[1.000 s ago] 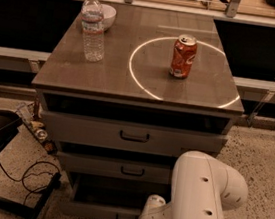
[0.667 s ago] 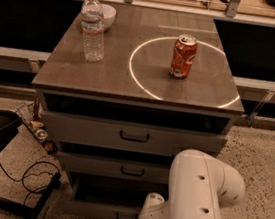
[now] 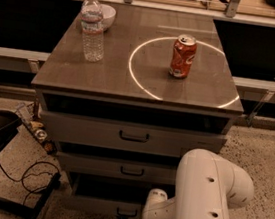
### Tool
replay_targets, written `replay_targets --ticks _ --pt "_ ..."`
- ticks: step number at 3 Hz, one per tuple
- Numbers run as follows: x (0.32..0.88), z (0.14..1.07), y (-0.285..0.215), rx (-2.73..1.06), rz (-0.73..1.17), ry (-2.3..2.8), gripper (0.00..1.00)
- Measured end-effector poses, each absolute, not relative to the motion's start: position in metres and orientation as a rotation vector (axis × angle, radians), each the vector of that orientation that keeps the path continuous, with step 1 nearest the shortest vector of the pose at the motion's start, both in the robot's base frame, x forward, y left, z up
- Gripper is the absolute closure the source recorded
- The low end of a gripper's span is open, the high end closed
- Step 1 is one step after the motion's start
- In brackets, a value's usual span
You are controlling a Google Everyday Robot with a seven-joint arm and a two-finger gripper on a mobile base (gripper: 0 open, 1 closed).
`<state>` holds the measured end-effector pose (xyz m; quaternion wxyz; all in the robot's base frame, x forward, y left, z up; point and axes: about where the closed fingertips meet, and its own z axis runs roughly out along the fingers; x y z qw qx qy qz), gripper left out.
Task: Close bottom drawer
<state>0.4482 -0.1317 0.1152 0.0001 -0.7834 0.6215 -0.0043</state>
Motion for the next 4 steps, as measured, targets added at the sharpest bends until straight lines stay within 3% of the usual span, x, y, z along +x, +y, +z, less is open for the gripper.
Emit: replay_targets --ticks 4 --pt "0.479 0.154 -0.145 -2.300 -0.193 1.898 1.00"
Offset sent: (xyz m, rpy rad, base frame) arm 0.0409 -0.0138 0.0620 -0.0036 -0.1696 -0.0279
